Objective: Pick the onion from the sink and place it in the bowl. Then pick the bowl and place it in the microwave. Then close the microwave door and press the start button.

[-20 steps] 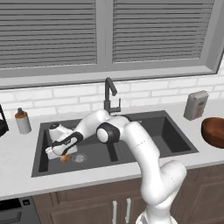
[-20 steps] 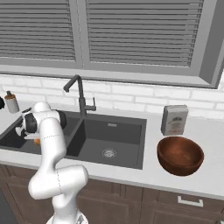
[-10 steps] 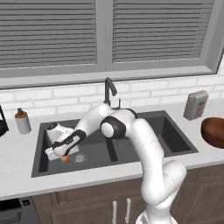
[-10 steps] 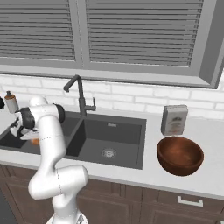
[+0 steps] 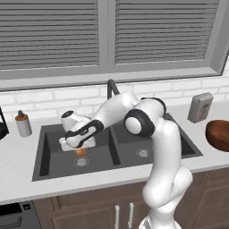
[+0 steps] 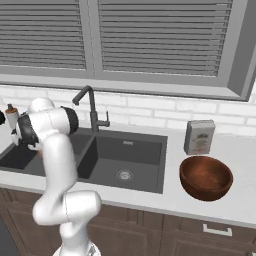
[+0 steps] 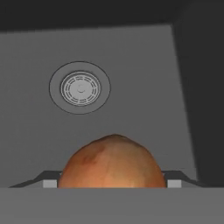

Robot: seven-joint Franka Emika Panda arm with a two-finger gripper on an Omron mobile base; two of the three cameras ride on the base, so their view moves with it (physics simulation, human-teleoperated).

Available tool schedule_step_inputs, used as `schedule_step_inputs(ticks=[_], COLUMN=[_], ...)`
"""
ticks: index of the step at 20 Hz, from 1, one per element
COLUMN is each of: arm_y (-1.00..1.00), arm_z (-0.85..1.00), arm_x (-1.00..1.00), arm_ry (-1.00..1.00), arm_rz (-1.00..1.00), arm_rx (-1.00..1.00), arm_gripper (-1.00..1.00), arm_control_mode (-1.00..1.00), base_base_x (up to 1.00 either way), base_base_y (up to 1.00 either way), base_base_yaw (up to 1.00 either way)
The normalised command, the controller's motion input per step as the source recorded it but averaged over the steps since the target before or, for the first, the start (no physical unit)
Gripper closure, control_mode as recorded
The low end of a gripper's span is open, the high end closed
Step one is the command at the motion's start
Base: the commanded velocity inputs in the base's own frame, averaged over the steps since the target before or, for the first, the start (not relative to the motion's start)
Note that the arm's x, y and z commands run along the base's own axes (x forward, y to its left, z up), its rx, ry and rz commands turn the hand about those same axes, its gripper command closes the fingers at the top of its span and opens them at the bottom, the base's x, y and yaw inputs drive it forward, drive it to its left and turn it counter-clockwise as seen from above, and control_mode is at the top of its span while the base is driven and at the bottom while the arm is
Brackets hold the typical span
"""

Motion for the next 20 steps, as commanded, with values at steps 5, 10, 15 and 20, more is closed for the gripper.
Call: schedule_step_inputs(ticks=[5,10,15,20], arm_y=[-0.9,-0.97,-1.0,-1.0], arm_z=[0.92,0.59,0.34,0.33], arm_x=[-0.57,-0.75,-0.71,-0.44], arm_ry=[0.0,0.0,0.0,0.0], arm_rz=[-0.29,-0.26,-0.19,-0.12], arm_rx=[0.0,0.0,0.0,0.0], arm_gripper=[1.0,1.0,1.0,1.0], arm_control_mode=[-1.0,-1.0,-1.0,-1.0], base_base_x=[0.0,0.0,0.0,0.0], base_base_y=[0.0,0.0,0.0,0.0], base_base_yaw=[0.0,0.0,0.0,0.0])
